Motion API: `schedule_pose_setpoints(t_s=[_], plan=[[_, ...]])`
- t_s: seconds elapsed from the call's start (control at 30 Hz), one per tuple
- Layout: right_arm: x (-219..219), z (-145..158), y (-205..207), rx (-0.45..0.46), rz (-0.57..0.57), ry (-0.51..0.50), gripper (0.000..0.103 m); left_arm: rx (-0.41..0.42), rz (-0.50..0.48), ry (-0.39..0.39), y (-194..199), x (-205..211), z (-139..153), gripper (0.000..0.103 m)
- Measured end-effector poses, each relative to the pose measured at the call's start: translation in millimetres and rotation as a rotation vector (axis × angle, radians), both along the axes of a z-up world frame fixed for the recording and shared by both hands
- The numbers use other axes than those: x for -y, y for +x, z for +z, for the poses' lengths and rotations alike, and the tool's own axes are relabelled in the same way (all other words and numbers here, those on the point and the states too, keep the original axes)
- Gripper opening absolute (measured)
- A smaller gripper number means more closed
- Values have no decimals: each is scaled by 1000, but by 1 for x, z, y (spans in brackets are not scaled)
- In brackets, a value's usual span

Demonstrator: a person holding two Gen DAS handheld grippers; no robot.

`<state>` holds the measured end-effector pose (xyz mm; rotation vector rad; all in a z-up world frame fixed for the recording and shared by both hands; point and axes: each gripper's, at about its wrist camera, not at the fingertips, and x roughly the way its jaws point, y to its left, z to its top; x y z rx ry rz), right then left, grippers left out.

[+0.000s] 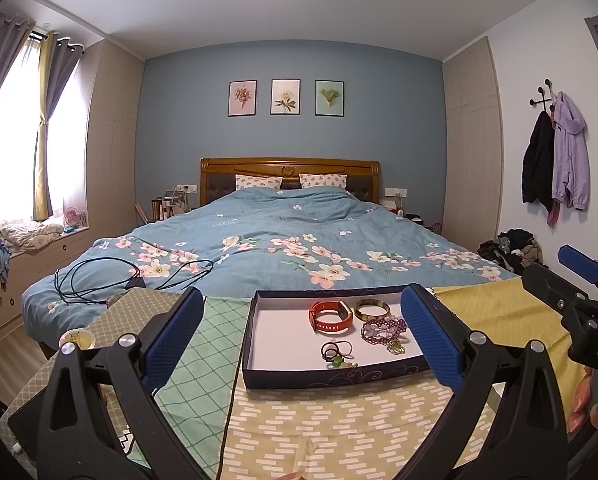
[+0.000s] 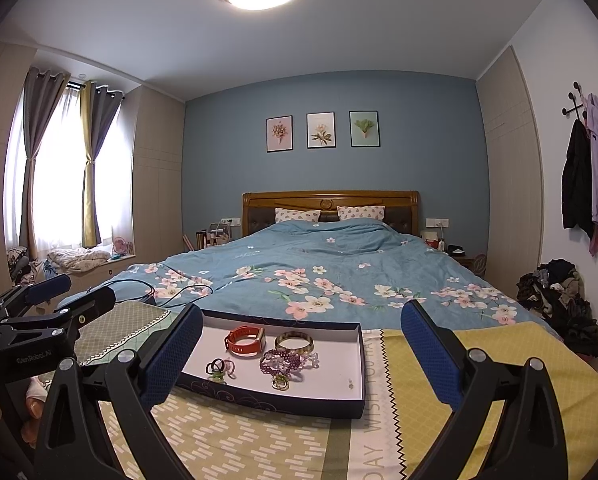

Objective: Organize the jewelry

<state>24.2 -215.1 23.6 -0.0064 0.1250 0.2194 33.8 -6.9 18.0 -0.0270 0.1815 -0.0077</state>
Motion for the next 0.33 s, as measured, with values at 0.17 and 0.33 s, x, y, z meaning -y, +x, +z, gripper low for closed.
schedule_pose_setpoints(t_s=[0.17,0.33], plan=[[6,-4,4,-31,-3,-3,96,-53,-1,2,5,-2,-8,97],[33,-19,34,-201,-77,-43,96,-153,13,-1,26,-21,-18,97]])
